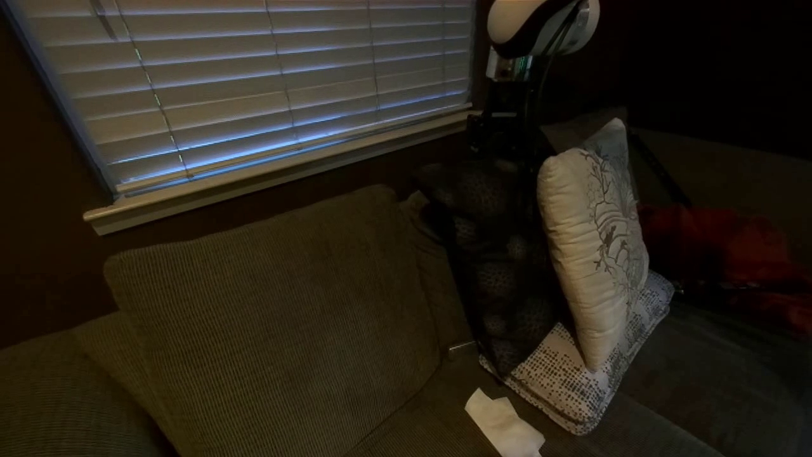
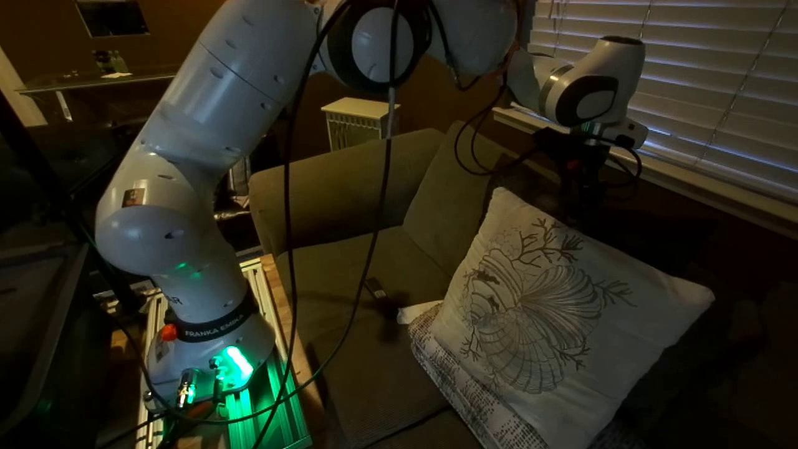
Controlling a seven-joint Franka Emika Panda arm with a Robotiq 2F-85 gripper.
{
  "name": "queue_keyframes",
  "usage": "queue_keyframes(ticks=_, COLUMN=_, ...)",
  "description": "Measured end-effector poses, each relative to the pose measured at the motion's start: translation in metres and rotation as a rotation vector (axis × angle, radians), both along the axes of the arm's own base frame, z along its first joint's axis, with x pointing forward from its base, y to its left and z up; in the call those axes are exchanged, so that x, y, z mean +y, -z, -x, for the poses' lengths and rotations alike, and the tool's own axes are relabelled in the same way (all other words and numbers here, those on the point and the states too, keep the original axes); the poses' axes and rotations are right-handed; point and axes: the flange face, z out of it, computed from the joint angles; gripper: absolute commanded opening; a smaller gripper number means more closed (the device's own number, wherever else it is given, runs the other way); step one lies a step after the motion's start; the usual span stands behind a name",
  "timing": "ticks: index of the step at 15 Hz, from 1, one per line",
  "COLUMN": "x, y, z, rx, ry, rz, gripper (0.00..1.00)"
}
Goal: Move the black and white pillows to the left side of the sofa.
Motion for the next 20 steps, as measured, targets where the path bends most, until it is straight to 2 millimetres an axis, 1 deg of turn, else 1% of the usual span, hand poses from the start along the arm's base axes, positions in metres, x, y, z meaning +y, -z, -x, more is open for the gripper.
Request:
queue_keyframes(ticks=3, x=0.002, y=0.002, z=-0.004, rx=0.013, ry=0.009, rz=-0.002, gripper=0.24)
queue_keyframes(ticks=4, x=0.002, y=0.000, z=-0.005, rx=0.009, ry=0.010, rz=-0.001, gripper=0.16)
queue_keyframes(ticks=6, x=0.004, y=-0.006, z=-0.008, rx=-0.006, ry=0.009, rz=-0.001, gripper=0.04)
queue_keyframes(ticks=7, x=0.005, y=-0.010, z=-0.010, rx=-0.018, ry=0.008, rz=-0.001, gripper=0.00)
queue_keyframes(ticks=9, x=0.008, y=-0.014, z=-0.012, rx=-0.036, ry=0.004, rz=0.001, gripper=0.00)
queue_keyframes(ticks=14, x=0.017, y=-0.016, z=-0.014, rx=-0.052, ry=-0.010, rz=0.007, gripper=0.01)
queue_keyframes(ticks=20, x=0.031, y=-0.024, z=-0.021, rx=-0.119, ry=-0.049, rz=0.074, gripper=0.01)
